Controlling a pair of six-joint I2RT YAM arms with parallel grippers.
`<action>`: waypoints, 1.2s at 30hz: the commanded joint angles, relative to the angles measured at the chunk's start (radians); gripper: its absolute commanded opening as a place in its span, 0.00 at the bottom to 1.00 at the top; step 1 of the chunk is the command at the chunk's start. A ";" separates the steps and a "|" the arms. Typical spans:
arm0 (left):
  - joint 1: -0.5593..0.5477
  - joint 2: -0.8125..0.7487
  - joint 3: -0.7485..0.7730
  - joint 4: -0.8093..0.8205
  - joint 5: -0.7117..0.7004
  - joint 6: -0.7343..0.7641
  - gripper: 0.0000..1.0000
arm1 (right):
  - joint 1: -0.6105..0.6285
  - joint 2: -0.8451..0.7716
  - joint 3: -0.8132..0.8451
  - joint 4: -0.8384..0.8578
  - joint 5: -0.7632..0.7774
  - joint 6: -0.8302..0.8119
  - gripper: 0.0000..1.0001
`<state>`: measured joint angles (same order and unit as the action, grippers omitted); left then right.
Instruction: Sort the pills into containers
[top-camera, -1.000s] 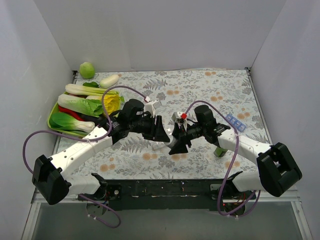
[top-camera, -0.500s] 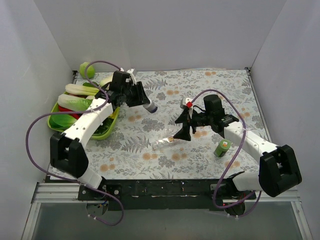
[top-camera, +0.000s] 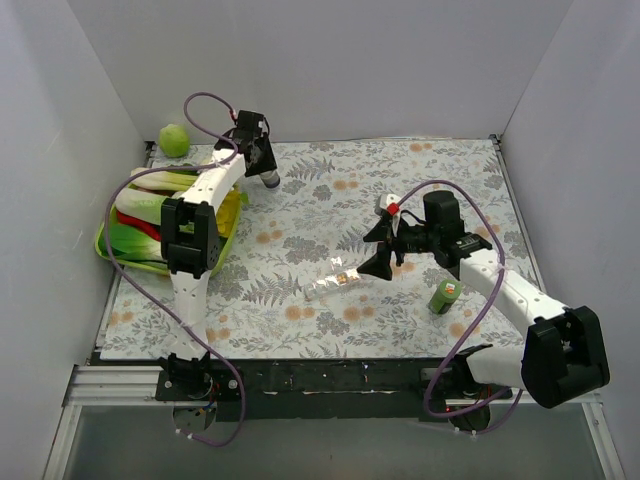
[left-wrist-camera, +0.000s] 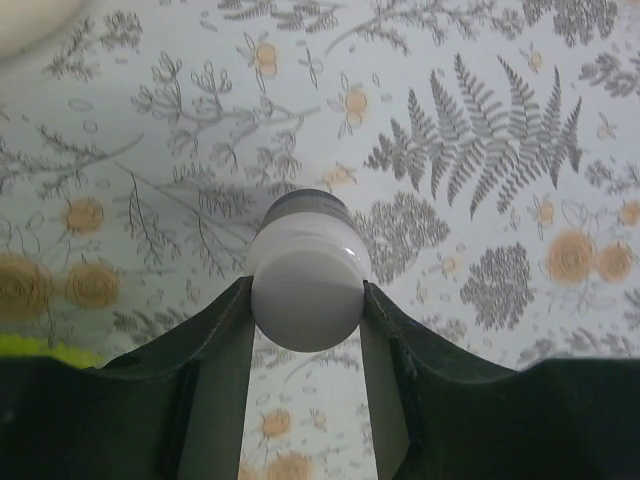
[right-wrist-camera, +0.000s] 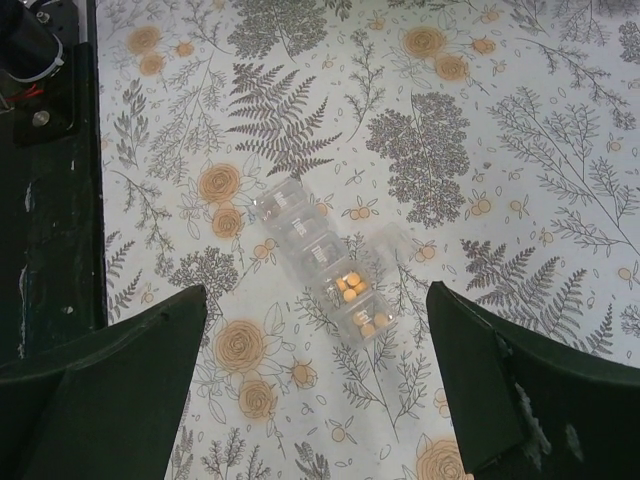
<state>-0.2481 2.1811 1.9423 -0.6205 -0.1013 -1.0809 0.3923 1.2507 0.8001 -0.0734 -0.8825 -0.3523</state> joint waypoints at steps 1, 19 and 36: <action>0.020 0.110 0.202 -0.079 -0.093 0.022 0.03 | -0.023 -0.039 -0.021 0.035 -0.027 -0.013 0.98; 0.043 0.037 0.255 -0.081 0.020 0.022 0.77 | -0.064 -0.088 -0.053 0.027 -0.026 -0.109 0.98; 0.053 -1.081 -1.124 0.711 0.840 0.488 0.98 | -0.029 0.289 0.310 -0.667 -0.159 -0.975 0.95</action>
<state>-0.1783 1.1919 1.0756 -0.0219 0.3729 -0.8532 0.3485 1.4048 0.9360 -0.5217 -1.0473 -1.1770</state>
